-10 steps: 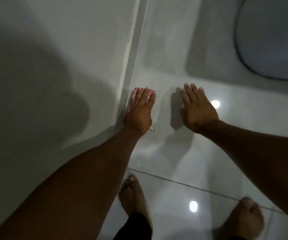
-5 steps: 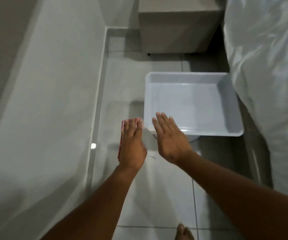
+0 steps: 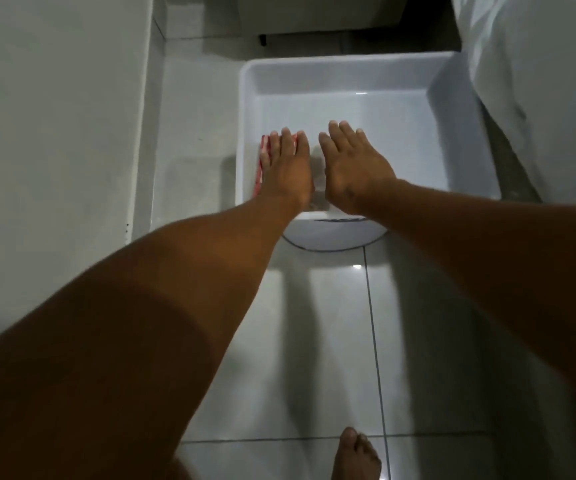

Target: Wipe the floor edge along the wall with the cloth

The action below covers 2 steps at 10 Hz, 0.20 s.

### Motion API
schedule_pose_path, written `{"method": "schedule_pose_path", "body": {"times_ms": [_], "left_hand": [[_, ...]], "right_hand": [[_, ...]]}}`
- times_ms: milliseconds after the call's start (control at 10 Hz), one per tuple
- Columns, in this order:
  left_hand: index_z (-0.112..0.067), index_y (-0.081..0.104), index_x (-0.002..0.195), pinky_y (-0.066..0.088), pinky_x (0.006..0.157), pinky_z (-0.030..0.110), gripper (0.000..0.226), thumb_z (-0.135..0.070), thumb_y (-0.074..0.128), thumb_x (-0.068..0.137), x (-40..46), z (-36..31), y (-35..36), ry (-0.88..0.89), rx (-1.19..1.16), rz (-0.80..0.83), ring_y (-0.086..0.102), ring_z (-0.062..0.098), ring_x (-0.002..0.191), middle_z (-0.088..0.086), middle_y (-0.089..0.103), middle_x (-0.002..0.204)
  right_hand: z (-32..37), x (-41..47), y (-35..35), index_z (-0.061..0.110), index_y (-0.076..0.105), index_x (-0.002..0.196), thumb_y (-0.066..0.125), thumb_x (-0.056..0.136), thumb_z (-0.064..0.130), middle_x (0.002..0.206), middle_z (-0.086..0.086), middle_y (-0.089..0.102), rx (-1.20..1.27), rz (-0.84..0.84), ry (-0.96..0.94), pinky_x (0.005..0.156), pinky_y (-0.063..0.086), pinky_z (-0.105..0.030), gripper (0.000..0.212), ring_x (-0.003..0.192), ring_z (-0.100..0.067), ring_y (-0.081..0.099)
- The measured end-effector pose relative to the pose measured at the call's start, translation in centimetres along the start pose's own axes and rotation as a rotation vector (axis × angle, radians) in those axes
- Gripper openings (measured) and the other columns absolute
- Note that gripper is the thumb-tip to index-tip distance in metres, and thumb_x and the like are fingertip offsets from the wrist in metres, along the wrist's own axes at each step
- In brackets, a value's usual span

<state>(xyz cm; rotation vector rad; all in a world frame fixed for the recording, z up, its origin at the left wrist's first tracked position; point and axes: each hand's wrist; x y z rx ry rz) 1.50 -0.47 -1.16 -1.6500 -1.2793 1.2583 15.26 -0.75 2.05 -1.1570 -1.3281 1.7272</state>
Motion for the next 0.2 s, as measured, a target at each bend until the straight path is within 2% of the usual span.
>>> {"method": "schedule_pose_path", "body": {"times_ms": [100,200], "left_hand": [[-0.013,-0.01,0.162,-0.009,0.13,0.053,0.091,-0.012,0.056,0.099,-0.2,-0.3,-0.7,-0.031,-0.025,0.104,-0.019,0.04,0.157,0.019,-0.016,0.171],[-0.01,-0.017,0.159,-0.011,0.129,0.053,0.09,-0.021,0.051,0.101,-1.2,-0.4,-2.2,0.044,0.002,0.083,-0.022,0.04,0.156,0.021,-0.021,0.169]], "right_hand": [[-0.2,-0.7,-0.6,0.01,0.006,0.163,0.043,0.099,0.019,0.172,-0.015,-0.003,0.069,-0.035,0.055,0.12,-0.01,-0.037,0.075,0.159,-0.03,-0.007],[-0.2,-2.6,-3.8,0.013,0.015,0.163,0.05,0.099,0.015,0.172,-0.011,0.009,0.221,-0.122,0.139,0.123,0.005,-0.036,0.073,0.159,-0.029,0.009]]}}
Point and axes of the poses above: each hand's wrist, its own x-axis towards the middle knuckle, its own y-axis out of the palm, z = x × y
